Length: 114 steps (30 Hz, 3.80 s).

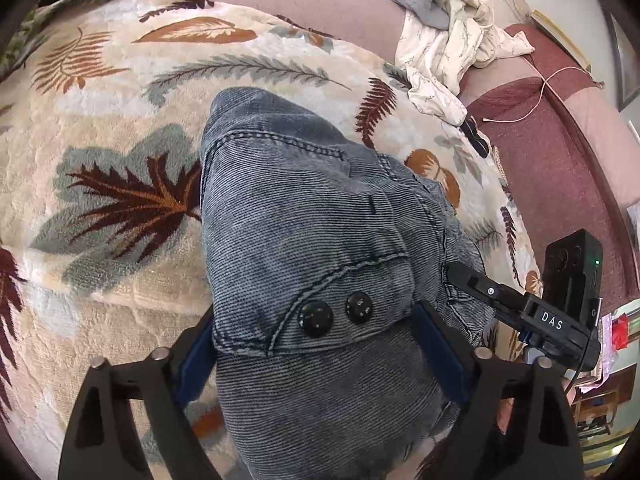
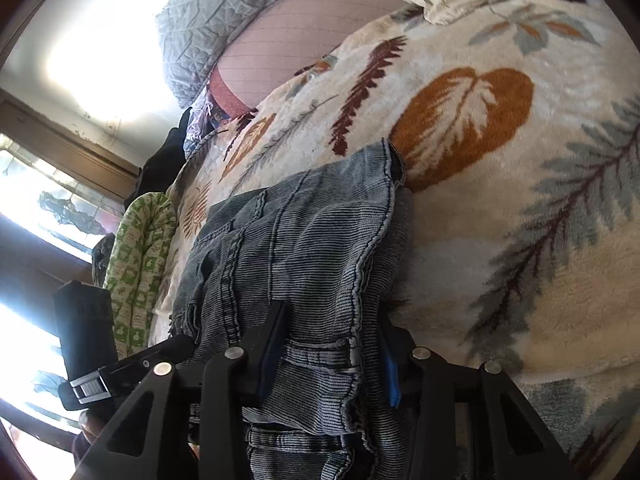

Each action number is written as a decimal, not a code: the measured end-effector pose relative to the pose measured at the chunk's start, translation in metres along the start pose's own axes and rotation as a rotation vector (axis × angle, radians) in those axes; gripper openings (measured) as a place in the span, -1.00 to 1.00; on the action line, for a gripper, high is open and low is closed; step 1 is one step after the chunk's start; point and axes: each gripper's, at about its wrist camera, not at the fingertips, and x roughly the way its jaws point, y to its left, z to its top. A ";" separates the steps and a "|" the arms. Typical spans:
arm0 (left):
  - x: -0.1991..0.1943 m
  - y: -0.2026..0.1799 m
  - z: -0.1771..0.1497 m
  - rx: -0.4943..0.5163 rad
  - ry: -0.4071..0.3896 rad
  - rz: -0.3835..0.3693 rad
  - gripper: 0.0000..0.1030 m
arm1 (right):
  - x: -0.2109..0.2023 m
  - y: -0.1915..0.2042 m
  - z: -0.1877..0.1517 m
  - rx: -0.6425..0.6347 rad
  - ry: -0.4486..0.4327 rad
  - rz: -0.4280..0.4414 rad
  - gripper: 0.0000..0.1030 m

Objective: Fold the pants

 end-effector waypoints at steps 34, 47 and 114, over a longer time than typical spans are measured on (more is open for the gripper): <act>-0.073 -0.003 0.053 0.113 -0.206 0.145 0.41 | 0.010 0.113 0.012 -0.248 -0.211 0.049 -0.32; -0.039 0.025 0.026 0.043 -0.131 0.298 0.41 | 0.040 0.079 0.017 -0.180 -0.094 -0.112 0.04; -0.187 -0.012 -0.064 0.134 -0.651 0.562 0.66 | -0.102 0.196 -0.120 -0.608 -0.638 -0.276 0.98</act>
